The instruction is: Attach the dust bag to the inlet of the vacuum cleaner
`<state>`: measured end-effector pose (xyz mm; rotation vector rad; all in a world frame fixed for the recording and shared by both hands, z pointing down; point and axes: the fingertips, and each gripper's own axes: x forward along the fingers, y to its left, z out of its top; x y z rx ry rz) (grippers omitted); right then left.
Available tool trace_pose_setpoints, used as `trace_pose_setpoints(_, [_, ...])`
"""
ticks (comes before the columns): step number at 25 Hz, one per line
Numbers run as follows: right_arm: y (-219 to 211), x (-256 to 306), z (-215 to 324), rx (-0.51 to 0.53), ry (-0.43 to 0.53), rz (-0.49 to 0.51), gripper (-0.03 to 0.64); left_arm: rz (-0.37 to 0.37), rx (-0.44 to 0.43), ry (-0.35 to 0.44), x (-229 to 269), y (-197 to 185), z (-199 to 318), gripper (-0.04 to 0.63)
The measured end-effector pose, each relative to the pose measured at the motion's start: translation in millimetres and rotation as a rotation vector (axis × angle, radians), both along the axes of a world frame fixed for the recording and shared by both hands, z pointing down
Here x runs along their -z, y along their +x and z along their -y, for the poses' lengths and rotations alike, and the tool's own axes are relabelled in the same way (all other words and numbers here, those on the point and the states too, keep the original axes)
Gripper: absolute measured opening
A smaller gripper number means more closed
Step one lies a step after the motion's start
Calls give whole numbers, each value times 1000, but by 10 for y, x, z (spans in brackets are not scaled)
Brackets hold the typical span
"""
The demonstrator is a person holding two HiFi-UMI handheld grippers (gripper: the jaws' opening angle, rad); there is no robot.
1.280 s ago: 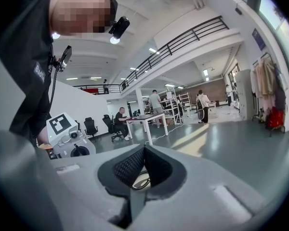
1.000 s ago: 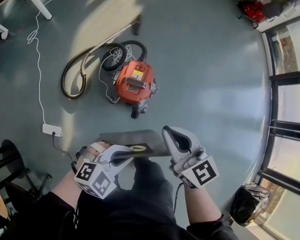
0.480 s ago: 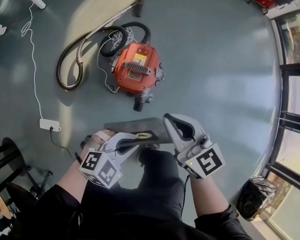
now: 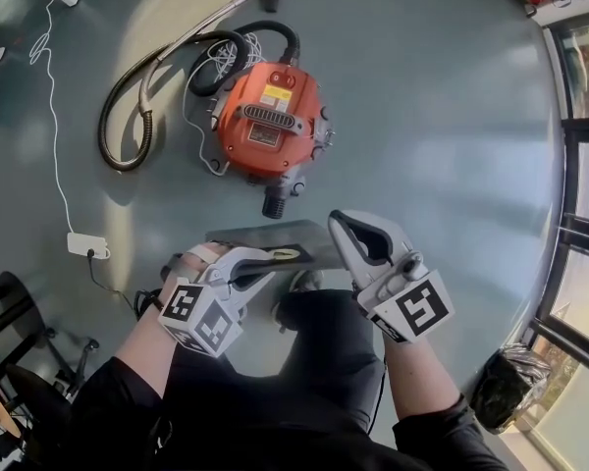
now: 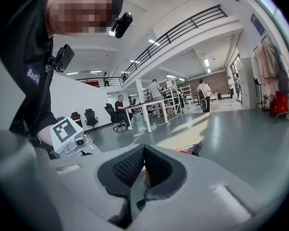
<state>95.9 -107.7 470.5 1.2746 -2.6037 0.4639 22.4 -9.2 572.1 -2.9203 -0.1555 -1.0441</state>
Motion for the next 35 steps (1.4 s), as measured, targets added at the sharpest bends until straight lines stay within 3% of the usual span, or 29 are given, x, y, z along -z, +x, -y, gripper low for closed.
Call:
trace_pose_setpoints(17, [-16, -1089, 238, 8, 55, -59, -8, -48, -67, 9, -1201, 43, 126, 40])
trace_pose_setpoints(35, [-58, -1486, 485, 95, 216, -118, -8, -63, -49, 53, -1767, -1, 392, 40])
